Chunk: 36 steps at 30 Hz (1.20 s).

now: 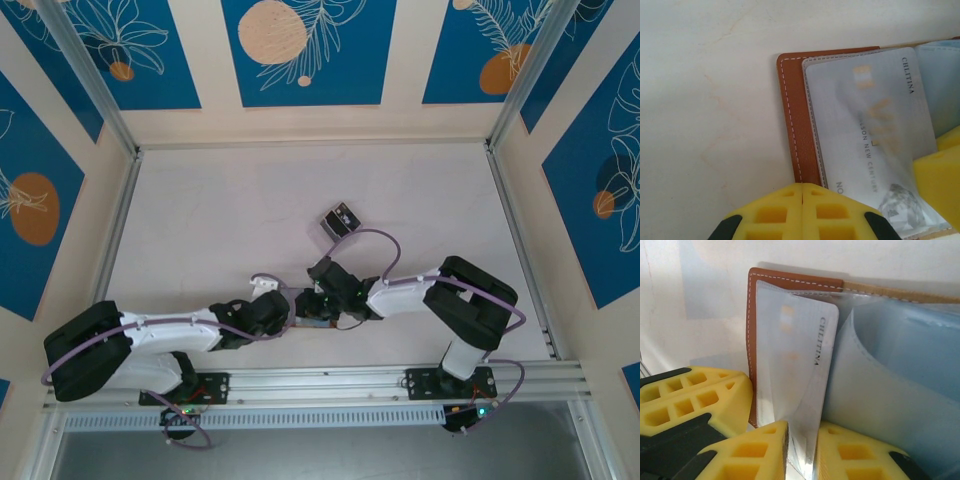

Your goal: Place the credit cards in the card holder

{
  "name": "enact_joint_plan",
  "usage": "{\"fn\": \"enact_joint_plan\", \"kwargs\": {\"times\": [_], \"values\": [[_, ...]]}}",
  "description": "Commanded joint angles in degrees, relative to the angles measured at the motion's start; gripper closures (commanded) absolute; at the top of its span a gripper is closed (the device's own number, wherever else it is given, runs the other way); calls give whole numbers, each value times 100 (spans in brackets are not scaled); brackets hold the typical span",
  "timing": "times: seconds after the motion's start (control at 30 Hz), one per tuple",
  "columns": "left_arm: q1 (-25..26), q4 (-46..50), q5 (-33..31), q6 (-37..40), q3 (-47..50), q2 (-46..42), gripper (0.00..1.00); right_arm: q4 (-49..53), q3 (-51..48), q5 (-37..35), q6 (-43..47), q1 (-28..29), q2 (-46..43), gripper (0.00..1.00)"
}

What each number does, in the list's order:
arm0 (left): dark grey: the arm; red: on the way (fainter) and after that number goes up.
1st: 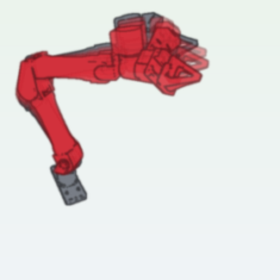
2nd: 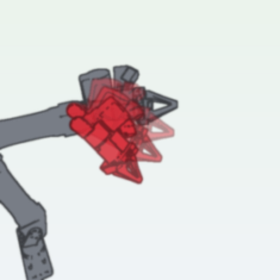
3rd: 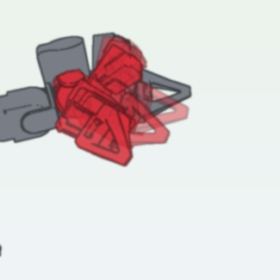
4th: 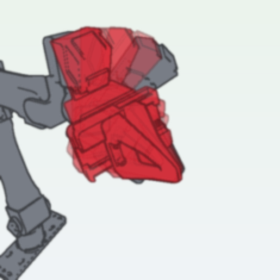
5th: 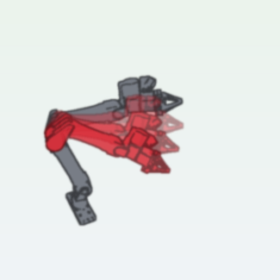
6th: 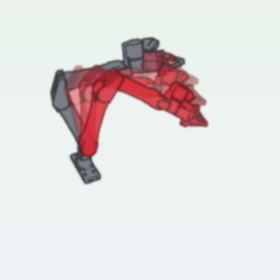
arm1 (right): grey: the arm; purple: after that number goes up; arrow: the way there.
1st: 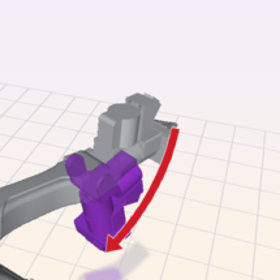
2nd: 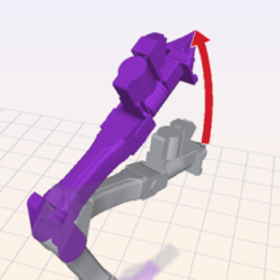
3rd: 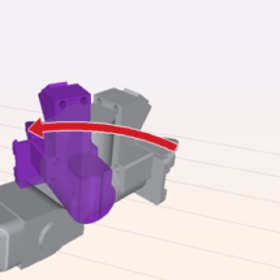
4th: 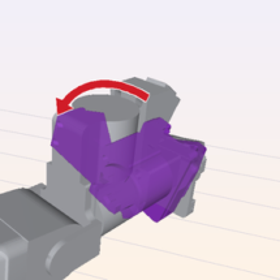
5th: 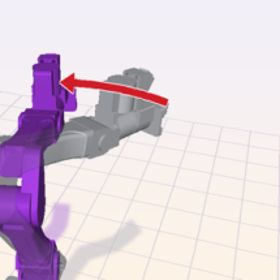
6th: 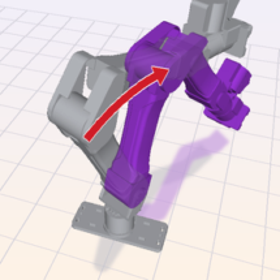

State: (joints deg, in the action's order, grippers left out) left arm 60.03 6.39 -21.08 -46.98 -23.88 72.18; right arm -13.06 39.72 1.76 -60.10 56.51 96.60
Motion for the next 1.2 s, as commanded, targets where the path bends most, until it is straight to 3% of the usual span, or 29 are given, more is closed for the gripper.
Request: {"fn": "enact_joint_plan", "kwargs": {"times": [0.0, 0.27, 0.43, 0.67, 0.87, 1.17], "values": [[35, -168, 170, -168, 177, 263, 96, 925, 79, 265, 266, 264, 115, 73], [35, -161, 100, -224, 269, 235, 96, 3020, 652, -256, 1163, -36, -473, 62], [35, -189, 122, -224, 278, 254, 96, 3532, 820, -467, 1487, -334, -626, 64], [35, -142, 118, -188, 243, 217, 96, 4092, 1148, -1234, 1741, -245, -580, 63], [31, -197, 149, -188, 240, 279, 96, 4365, 1451, -1816, 1857, -48, -217, 58], [35, -225, 167, -206, 278, 245, 96, 4808, 1935, -2599, 1709, 423, 557, 63]]}}
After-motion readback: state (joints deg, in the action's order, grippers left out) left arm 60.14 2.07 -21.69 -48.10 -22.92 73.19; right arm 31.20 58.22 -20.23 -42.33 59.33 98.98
